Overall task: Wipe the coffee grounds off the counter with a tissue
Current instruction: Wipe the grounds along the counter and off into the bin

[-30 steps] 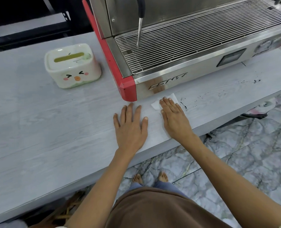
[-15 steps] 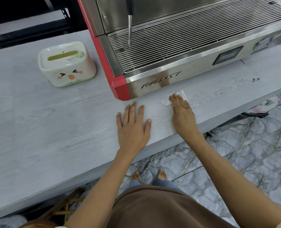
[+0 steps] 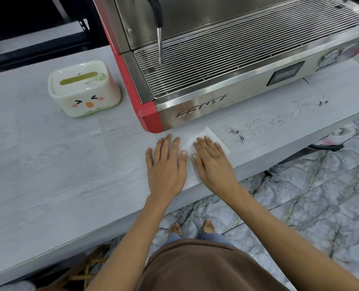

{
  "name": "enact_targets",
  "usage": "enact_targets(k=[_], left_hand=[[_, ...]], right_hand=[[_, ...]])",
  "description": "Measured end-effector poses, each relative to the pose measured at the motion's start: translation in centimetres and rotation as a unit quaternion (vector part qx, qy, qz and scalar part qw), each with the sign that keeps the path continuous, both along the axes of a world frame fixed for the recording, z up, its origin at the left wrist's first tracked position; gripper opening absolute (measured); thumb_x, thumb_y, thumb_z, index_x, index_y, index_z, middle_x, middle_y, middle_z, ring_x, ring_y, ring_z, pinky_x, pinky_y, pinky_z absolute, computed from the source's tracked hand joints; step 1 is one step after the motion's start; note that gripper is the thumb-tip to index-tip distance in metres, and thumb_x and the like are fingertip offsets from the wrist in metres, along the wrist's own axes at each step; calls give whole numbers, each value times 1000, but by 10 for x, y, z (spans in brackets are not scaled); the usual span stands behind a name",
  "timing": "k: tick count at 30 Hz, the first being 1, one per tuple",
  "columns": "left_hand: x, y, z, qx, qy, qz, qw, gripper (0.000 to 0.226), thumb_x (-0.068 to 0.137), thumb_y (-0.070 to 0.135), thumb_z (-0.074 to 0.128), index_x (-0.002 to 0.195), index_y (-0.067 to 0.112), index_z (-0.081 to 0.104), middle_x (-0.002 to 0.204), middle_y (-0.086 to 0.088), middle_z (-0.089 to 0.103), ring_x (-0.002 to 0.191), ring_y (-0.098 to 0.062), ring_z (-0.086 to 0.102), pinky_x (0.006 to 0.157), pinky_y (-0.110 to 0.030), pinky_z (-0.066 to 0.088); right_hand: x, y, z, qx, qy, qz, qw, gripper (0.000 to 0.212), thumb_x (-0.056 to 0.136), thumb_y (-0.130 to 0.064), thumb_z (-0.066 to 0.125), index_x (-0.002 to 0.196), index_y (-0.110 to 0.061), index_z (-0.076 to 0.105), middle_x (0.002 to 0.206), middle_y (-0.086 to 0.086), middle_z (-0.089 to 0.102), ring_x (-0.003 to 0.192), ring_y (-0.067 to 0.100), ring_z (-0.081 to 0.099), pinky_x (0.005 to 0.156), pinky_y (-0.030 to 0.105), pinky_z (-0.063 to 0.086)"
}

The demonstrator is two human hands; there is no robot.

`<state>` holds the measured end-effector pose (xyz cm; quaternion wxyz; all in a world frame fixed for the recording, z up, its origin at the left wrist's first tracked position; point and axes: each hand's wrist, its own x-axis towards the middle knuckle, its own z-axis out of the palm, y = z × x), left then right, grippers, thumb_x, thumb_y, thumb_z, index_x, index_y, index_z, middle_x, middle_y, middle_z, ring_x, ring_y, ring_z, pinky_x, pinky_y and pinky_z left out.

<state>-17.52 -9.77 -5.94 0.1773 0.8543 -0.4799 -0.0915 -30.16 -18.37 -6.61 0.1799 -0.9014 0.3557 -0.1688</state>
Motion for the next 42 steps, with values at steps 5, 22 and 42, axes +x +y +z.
enact_targets(k=[5, 22, 42], left_hand=[[-2, -1, 0, 2, 0, 5, 1000, 61, 102, 51, 11, 155, 28, 29, 166, 6, 18, 153, -14, 9, 124, -47, 2], [-30, -15, -4, 16, -12, 23, 1000, 63, 101, 54, 9, 157, 28, 25, 167, 2, 12, 154, -17, 4, 124, -49, 0], [-49, -56, 7, -30, 40, 14, 999, 68, 99, 53, 5, 154, 27, 35, 163, 7, 27, 152, -12, 15, 124, -48, 4]], right_hand=[[1, -10, -2, -40, 26, 17, 999, 45, 100, -26, 34, 135, -2, 50, 144, 16, 45, 137, 27, 37, 111, 47, 32], [-48, -56, -3, -16, 16, -114, 993, 45, 101, -24, 30, 141, -8, 44, 148, 10, 41, 139, 25, 33, 114, 40, 21], [-63, -45, 6, 1, -37, 15, 999, 36, 98, -14, 42, 132, -5, 50, 139, 12, 51, 135, 30, 39, 111, 48, 32]])
